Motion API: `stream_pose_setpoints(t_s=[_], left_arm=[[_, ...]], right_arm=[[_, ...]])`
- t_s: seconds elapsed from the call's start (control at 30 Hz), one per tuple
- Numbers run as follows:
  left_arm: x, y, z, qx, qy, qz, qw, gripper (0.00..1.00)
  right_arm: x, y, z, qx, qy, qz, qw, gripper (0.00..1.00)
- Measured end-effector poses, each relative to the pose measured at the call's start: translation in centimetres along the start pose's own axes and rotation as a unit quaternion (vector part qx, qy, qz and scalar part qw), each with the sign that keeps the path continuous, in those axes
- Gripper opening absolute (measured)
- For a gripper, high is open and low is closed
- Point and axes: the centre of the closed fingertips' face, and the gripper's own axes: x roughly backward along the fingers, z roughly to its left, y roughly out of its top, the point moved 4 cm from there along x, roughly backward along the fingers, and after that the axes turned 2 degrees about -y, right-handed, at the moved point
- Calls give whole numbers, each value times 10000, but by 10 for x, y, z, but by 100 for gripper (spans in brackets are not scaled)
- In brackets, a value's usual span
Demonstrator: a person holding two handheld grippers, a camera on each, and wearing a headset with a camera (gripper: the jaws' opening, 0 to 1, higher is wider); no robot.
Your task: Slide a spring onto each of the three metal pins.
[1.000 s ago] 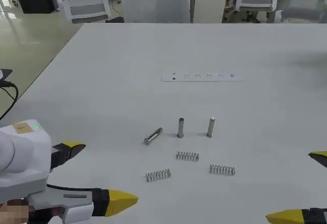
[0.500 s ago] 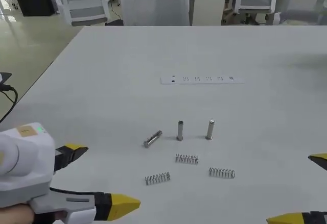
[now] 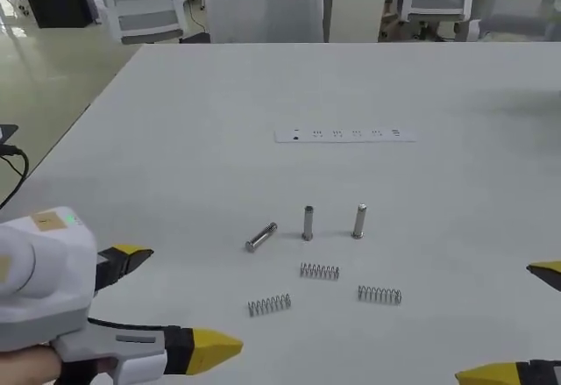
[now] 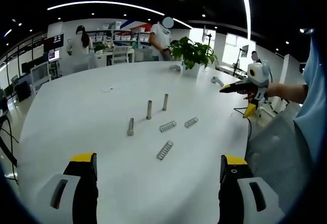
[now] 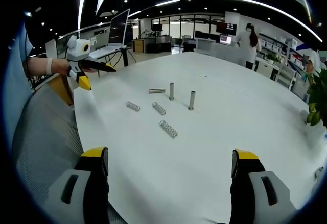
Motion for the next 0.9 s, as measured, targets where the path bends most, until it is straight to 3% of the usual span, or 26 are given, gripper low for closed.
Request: stream_pose_setpoints(t_s=[0.9], left_arm=[[1, 1, 7, -39, 37, 38, 10000, 97]], right_arm=[[-6, -1, 1, 3, 66, 27, 10000, 99]])
